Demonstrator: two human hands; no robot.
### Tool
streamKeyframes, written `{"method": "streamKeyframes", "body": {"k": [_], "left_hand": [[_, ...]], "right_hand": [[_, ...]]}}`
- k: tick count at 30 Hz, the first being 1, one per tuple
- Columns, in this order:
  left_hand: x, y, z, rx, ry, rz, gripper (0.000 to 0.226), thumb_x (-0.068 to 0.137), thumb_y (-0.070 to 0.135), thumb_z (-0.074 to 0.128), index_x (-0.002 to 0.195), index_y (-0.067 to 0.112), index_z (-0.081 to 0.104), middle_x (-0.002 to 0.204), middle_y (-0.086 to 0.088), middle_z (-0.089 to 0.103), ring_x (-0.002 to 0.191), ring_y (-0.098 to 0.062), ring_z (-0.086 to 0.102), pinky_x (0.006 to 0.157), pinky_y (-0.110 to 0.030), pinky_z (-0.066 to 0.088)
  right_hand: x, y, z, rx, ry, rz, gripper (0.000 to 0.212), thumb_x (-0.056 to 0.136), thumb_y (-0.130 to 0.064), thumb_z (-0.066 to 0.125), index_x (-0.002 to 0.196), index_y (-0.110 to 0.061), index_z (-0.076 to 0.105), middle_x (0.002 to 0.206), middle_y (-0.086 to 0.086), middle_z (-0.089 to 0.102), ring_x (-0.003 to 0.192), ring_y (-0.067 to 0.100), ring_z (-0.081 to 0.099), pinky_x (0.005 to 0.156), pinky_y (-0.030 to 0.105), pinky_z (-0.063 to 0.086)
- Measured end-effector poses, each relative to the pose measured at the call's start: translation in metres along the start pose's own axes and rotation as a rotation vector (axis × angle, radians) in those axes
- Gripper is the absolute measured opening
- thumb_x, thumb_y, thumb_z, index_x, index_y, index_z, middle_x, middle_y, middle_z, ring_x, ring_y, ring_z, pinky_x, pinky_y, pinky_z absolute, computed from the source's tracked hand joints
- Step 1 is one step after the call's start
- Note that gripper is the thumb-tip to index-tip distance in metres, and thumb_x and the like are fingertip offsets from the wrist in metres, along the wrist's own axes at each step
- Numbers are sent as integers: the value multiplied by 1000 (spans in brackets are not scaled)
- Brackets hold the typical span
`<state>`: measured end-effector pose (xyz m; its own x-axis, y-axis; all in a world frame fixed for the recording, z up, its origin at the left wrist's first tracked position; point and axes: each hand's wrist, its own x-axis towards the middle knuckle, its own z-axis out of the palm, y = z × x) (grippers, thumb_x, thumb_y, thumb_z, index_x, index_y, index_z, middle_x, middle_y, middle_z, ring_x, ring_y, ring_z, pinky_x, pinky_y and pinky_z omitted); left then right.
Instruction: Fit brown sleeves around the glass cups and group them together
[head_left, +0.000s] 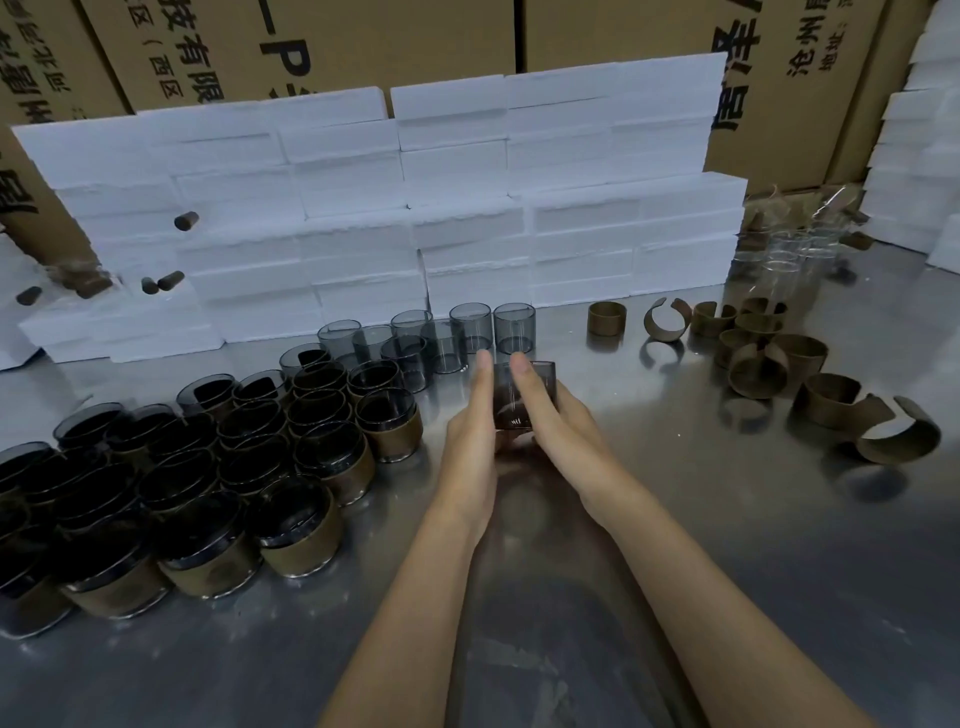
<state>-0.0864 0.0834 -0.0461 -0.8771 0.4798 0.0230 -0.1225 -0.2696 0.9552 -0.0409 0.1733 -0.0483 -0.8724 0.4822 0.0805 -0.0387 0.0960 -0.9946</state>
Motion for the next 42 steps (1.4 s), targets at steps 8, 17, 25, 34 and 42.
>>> {"method": "streamKeyframes", "body": {"k": [8, 17, 25, 34, 42], "left_hand": [[1, -6, 3, 155, -3, 93, 54, 92, 68, 47, 111, 26, 75, 104, 3, 80, 97, -10, 76, 74, -19, 57], [8, -2, -2, -83, 111, -3, 32, 107, 30, 48, 118, 12, 73, 102, -1, 74, 98, -16, 66, 92, -32, 48], [3, -2, -4, -22, -9, 13, 48, 97, 4, 53, 141, 21, 62, 115, 14, 77, 114, -6, 64, 96, -25, 45], [2, -6, -4, -68, -27, 80, 68, 67, 24, 85, 131, 18, 62, 118, 2, 76, 114, -13, 69, 99, -27, 49], [3, -3, -8, -219, 120, 10, 30, 77, 35, 79, 99, 19, 67, 101, -7, 73, 96, -23, 66, 89, -38, 49]], "right_hand": [[6, 3, -1, -92, 214, 2, 67, 103, -67, 21, 113, -26, 73, 113, 4, 76, 106, 20, 70, 97, 37, 54], [7, 3, -7, 74, 220, 13, 36, 108, -47, 41, 106, -23, 68, 102, 2, 75, 98, 19, 72, 76, 34, 62], [2, -7, -13, 746, -39, 290, 54, 108, -42, 44, 130, 5, 61, 122, 24, 71, 104, 30, 74, 86, 33, 60], [4, -5, -18, 754, -64, 247, 38, 109, -30, 45, 117, -1, 68, 116, 20, 74, 103, 25, 73, 87, 33, 62], [3, -1, -14, 662, -116, 228, 29, 106, -21, 54, 111, 1, 71, 105, 20, 76, 92, 25, 76, 85, 34, 63]]}}
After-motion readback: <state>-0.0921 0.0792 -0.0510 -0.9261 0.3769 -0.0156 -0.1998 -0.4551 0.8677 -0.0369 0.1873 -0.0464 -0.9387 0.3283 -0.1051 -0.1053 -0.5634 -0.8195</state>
